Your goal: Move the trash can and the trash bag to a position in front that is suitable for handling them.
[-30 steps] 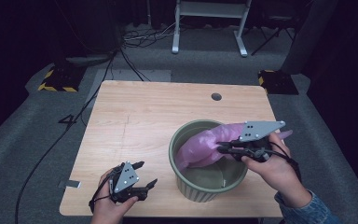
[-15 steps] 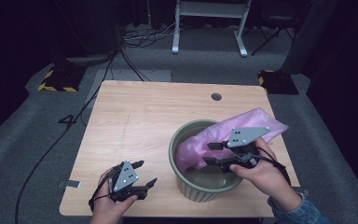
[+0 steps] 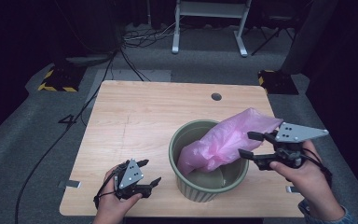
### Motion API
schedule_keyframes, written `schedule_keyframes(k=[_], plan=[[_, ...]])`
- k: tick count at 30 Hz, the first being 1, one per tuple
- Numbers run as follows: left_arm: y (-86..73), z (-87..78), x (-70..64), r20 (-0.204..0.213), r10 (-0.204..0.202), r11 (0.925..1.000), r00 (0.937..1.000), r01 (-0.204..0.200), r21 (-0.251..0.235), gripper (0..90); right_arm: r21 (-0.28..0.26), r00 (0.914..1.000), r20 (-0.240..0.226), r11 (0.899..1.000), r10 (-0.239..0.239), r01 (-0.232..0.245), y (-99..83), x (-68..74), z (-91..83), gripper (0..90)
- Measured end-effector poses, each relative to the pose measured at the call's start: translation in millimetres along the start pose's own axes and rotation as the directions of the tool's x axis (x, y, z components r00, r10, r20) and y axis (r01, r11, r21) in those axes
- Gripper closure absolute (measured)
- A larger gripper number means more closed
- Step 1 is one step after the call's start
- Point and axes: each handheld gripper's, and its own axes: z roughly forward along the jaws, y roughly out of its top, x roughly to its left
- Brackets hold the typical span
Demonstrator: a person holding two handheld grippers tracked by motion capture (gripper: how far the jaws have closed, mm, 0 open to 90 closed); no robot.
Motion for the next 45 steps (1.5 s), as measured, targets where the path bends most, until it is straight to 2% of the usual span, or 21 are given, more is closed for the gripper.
schedule_keyframes(k=[3, 6, 7, 8, 9, 14, 21, 22, 24, 28, 30, 31, 32, 33, 34, 35, 37, 40, 41, 42, 45], plan=[[-1.9, 1.9, 0.6, 0.002, -0.001, 1.0000, 1.0000, 0.001, 0.004, 27.6, -0.008, 0.9995, 0.028, 1.000, 0.012, -0.012, -4.2, -5.8, -8.0, 31.0], [-3.3, 1.7, 2.0, 0.001, -0.005, 1.0000, 1.0000, 0.005, 0.007, 27.5, -0.003, 0.9939, 0.106, 1.000, 0.027, -0.027, -16.6, -17.6, -19.7, 28.6], [-3.3, 1.7, 2.0, 0.001, -0.005, 1.0000, 1.0000, 0.005, 0.007, 27.6, -0.003, 0.9939, 0.106, 1.000, 0.027, -0.027, -16.6, -17.6, -19.7, 28.6], [-3.4, 1.5, 2.4, 0.000, -0.005, 1.0000, 1.0000, 0.005, 0.006, 27.6, 0.004, 0.9914, 0.128, 1.000, 0.028, -0.029, -20.5, -21.0, -20.9, 27.8], [-3.6, 1.1, 3.0, -0.002, -0.008, 1.0000, 1.0000, 0.008, 0.005, 27.6, 0.013, 0.9880, 0.144, 0.998, 0.054, -0.057, -28.5, -27.4, -21.6, 27.4], [-4.1, 0.7, 3.3, -0.004, -0.010, 0.9999, 0.9999, 0.010, 0.005, 27.6, 0.021, 0.9822, 0.167, 0.996, 0.085, -0.090, -42.3, -37.1, -19.3, 25.7], [-5.7, 0.3, 4.4, -0.007, -0.017, 0.9998, 0.9998, 0.017, 0.006, 27.6, 0.053, 0.9740, 0.183, 0.988, 0.134, -0.146, -75.1, -47.3, -0.9, 23.4], [-5.7, 0.3, 4.4, -0.007, -0.017, 0.9998, 0.9998, 0.017, 0.006, 27.6, 0.053, 0.9740, 0.183, 0.988, 0.134, -0.146, -75.1, -47.3, -0.9, 23.4], [-5.6, 0.1, 4.6, -0.007, -0.016, 0.9999, 0.9999, 0.016, 0.005, 27.6, 0.061, 0.9725, 0.179, 0.985, 0.149, -0.162, -86.8, -51.3, 11.4, 22.4], [-5.3, -0.5, 5.3, -0.008, -0.016, 0.9999, 0.9998, 0.016, 0.005, 27.6, 0.046, 0.9695, 0.179, 0.983, 0.168, -0.178, -94.2, -57.1, 28.6, 24.4], [-5.1, -0.9, 5.2, -0.008, -0.018, 0.9998, 0.9998, 0.018, 0.004, 27.6, 0.034, 0.9673, 0.188, 0.983, 0.171, -0.180, -94.3, -60.3, 35.8, 29.1], [-4.9, -1.3, 5.1, -0.008, -0.021, 0.9998, 0.9997, 0.021, 0.002, 27.6, 0.036, 0.9693, 0.189, 0.985, 0.157, -0.166, -93.4, -61.9, 38.2, 34.9], [-4.2, -2.5, 5.7, -0.009, -0.020, 0.9998, 0.9998, 0.020, 0.001, 27.6, 0.041, 0.9731, 0.188, 0.989, 0.134, -0.144, -91.8, -63.3, 40.0, 45.4], [-4.2, -2.5, 5.7, -0.009, -0.020, 0.9998, 0.9998, 0.020, 0.001, 27.6, 0.041, 0.9731, 0.188, 0.989, 0.134, -0.144, -91.8, -63.3, 40.0, 45.4], [-2.9, -4.4, 6.7, -0.014, -0.020, 0.9998, 0.9997, 0.020, -0.002, 27.6, 0.024, 0.9791, 0.169, 0.993, 0.112, -0.118, -87.1, -64.2, 40.8, 61.2], [-2.9, -4.4, 6.7, -0.014, -0.020, 0.9998, 0.9997, 0.020, -0.002, 27.6, 0.024, 0.9791, 0.169, 0.993, 0.112, -0.118, -87.1, -64.2, 40.8, 61.2], [0.3, -8.1, 8.5, -0.022, -0.021, 0.9997, 0.9995, 0.021, -0.008, 27.7, -0.009, 0.9810, 0.181, 0.997, 0.071, -0.070, -76.3, -63.4, 37.4, 77.3], [3.1, -10.8, 9.5, -0.028, -0.018, 0.9998, 0.9995, 0.018, -0.011, 27.8, -0.036, 0.9804, 0.190, 0.998, 0.052, -0.046, -67.9, -61.6, 33.3, 82.3], [6.6, -13.5, 9.7, -0.032, -0.016, 0.9997, 0.9994, 0.016, -0.018, 27.8, -0.065, 0.9801, 0.196, 0.998, 0.031, -0.019, -59.0, -59.8, 28.6, 84.8], [6.6, -13.5, 9.7, -0.032, -0.016, 0.9997, 0.9994, 0.016, -0.018, 27.8, -0.065, 0.9801, 0.196, 0.998, 0.031, -0.019, -59.0, -59.8, 28.6, 84.8], [12.0, -17.8, 9.8, -0.039, -0.013, 0.9995, 0.9991, 0.012, -0.029, 27.9, -0.096, 0.9812, 0.193, 0.995, 0.002, 0.017, -41.5, -54.9, 20.4, 87.8]])
